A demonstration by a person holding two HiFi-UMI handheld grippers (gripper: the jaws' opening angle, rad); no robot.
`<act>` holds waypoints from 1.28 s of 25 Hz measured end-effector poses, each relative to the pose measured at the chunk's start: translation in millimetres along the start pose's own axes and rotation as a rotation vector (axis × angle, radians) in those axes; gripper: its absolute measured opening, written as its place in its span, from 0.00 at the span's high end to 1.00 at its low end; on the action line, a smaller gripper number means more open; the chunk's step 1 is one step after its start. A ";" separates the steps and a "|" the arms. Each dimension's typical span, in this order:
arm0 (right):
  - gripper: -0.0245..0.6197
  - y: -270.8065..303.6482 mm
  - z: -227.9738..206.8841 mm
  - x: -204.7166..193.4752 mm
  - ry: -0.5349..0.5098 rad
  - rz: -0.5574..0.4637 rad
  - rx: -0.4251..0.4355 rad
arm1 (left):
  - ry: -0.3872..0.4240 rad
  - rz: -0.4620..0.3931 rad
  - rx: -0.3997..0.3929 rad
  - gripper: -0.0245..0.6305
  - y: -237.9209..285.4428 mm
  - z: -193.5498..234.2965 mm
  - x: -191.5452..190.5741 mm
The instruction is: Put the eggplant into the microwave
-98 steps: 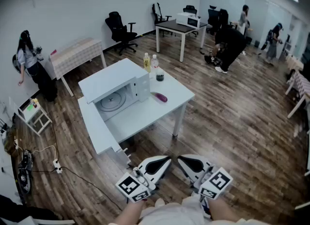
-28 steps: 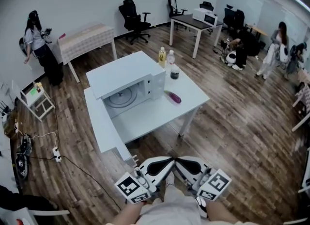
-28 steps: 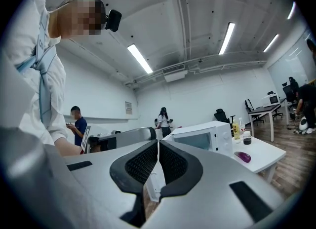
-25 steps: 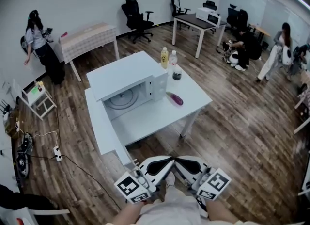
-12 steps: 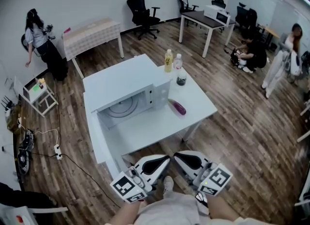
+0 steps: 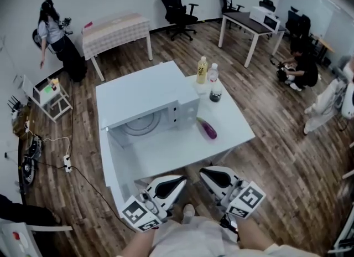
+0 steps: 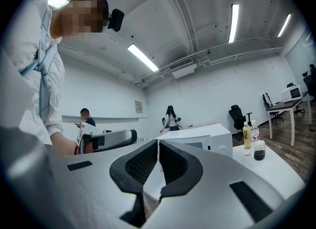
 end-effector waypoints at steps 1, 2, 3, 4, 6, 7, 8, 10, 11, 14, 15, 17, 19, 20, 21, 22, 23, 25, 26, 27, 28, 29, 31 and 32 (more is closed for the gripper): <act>0.91 2.6 -6.7 -1.4 -0.002 0.002 0.005 | 0.003 0.003 0.011 0.96 0.2 3.9 -1.9; 0.91 4.8 -13.6 -2.9 -0.005 0.005 0.008 | 0.008 0.006 0.022 0.96 0.9 7.5 -4.3; 0.91 6.6 -20.5 -4.4 -0.009 0.007 0.009 | 0.015 0.007 0.032 0.96 2.6 10.8 -5.8; 0.91 8.1 -27.3 -5.8 -0.013 0.010 0.009 | 0.023 0.005 0.043 0.96 5.3 13.8 -6.7; 0.91 10.7 -39.9 -9.8 -0.019 0.015 0.001 | 0.034 0.007 0.064 0.96 9.9 19.9 -10.4; 0.91 12.0 -45.8 -12.6 -0.021 0.017 -0.004 | 0.036 0.011 0.073 0.96 11.4 23.7 -13.9; 0.91 13.5 -51.5 -15.6 -0.024 0.018 -0.008 | 0.037 0.015 0.082 0.96 12.7 27.8 -17.8; 0.91 17.4 -62.4 -21.6 -0.030 0.020 -0.018 | 0.034 0.018 0.096 0.96 14.8 37.0 -25.3; 0.91 19.8 -67.3 -24.0 -0.033 0.020 -0.023 | 0.028 0.017 0.103 0.96 15.8 42.1 -28.5; 0.91 28.6 -77.8 -28.4 -0.035 0.021 -0.038 | 0.000 0.014 0.111 0.96 19.6 58.2 -36.5; 0.91 32.4 -80.0 -29.6 -0.035 0.022 -0.043 | -0.006 0.017 0.111 0.96 21.7 63.8 -38.9; 0.91 41.5 -84.5 -32.3 -0.035 0.019 -0.050 | -0.009 0.023 0.109 0.96 27.8 76.2 -43.7; 0.91 52.2 -90.0 -36.6 -0.036 0.014 -0.056 | -0.006 0.028 0.109 0.96 34.6 89.7 -49.6; 0.91 57.2 -92.6 -39.5 -0.036 0.013 -0.060 | -0.006 0.032 0.111 0.96 37.3 95.9 -53.2; 0.91 61.5 -95.0 -42.5 -0.034 0.013 -0.064 | -0.006 0.037 0.114 0.96 39.4 101.6 -57.2; 0.91 65.2 -97.1 -45.3 -0.032 0.013 -0.070 | -0.008 0.042 0.118 0.96 41.0 106.8 -61.3; 0.91 68.6 -99.2 -47.9 -0.029 0.012 -0.076 | -0.011 0.046 0.123 0.96 42.2 111.9 -65.6; 0.91 74.7 -103.0 -52.8 -0.028 0.014 -0.090 | -0.022 0.052 0.138 0.96 43.0 121.3 -73.5; 0.91 77.3 -105.0 -55.5 -0.029 0.019 -0.099 | -0.030 0.054 0.145 0.96 42.8 125.5 -77.0; 0.91 79.5 -107.4 -58.4 -0.030 0.026 -0.108 | -0.037 0.055 0.151 0.96 42.6 129.4 -80.3; 0.91 81.2 -110.3 -61.3 -0.030 0.033 -0.116 | -0.045 0.058 0.156 0.96 42.4 133.2 -83.7; 0.91 82.7 -113.8 -63.9 -0.030 0.038 -0.124 | -0.052 0.062 0.160 0.96 42.4 136.8 -87.2; 0.91 84.6 -121.2 -67.4 -0.024 0.042 -0.136 | -0.063 0.071 0.167 0.96 42.4 143.9 -93.8; 0.91 85.3 -124.6 -68.5 -0.022 0.041 -0.141 | -0.069 0.074 0.170 0.96 42.6 147.2 -96.7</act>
Point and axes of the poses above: the fingertips, and each gripper's own axes: y forward along the fingers, z to its left, x out of its top, the point moved 7 cm from there along -y, backward along the fingers, and after that the axes turned 9 degrees about -x, right-handed, at the moved point
